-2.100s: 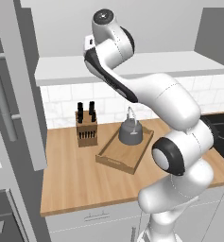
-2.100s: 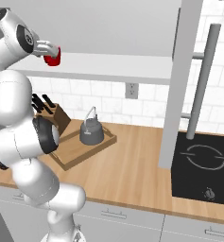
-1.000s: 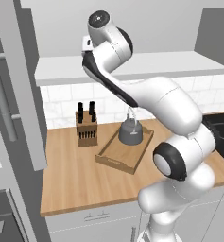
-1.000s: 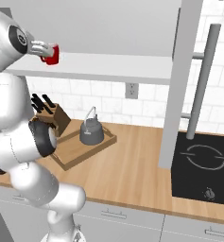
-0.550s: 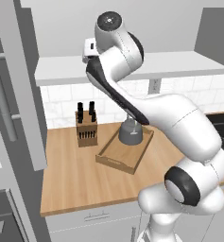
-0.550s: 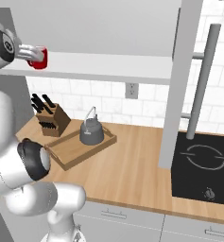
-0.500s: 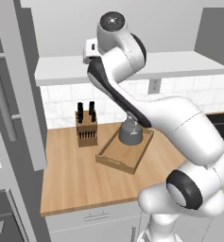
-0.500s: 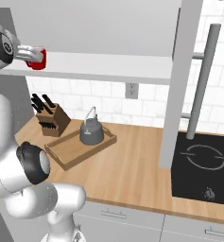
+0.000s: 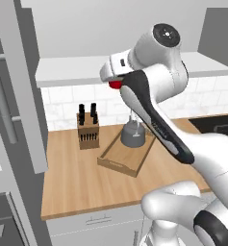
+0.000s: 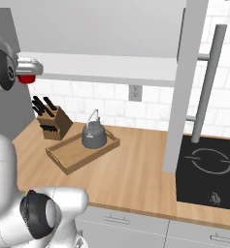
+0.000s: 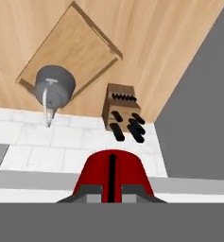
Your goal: Pick the kettle from the counter and place it on the tray. Then pick the mug from the cabinet and place it on the tray. Then close the cabinet doors.
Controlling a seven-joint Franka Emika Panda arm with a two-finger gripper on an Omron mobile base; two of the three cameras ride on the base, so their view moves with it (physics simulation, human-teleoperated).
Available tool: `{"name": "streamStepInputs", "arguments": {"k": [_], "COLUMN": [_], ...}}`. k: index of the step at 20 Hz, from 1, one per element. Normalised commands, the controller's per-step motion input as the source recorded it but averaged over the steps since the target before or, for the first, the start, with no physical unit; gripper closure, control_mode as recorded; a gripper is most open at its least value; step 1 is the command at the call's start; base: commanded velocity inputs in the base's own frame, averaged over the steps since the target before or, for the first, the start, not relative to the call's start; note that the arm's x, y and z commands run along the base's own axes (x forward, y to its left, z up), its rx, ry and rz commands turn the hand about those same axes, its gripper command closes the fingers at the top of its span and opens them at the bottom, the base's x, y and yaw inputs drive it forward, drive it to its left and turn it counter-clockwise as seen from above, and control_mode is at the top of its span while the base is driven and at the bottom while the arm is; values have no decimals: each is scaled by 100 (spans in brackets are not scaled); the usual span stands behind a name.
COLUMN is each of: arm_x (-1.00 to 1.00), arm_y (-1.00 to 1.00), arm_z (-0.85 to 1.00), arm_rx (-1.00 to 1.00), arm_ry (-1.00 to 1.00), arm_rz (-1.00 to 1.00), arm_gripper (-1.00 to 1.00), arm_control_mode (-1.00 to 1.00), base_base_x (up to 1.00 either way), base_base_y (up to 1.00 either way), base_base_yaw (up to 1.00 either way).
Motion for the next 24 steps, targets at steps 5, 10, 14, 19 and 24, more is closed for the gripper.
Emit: {"name": "streamStepInputs", "arguments": {"k": [5, 10, 14, 19, 24], "arm_x": [-78, -66, -56, -51, 1], "arm_y": [-37, -42, -44, -45, -42], "arm_z": [-32, -47, -60, -56, -60], "arm_rx": [0, 0, 0, 3, 0], "arm_ry": [0, 2, 2, 0, 0], "arm_rz": [37, 39, 34, 26, 8], "arm_gripper": [100, 100, 100, 100, 100], "arm_control_mode": [-100, -100, -100, -100, -100], "base_base_x": [0, 0, 0, 0, 0], "base_base_y": [0, 0, 0, 0, 0], "base_base_yaw": [0, 0, 0, 0, 0]}}
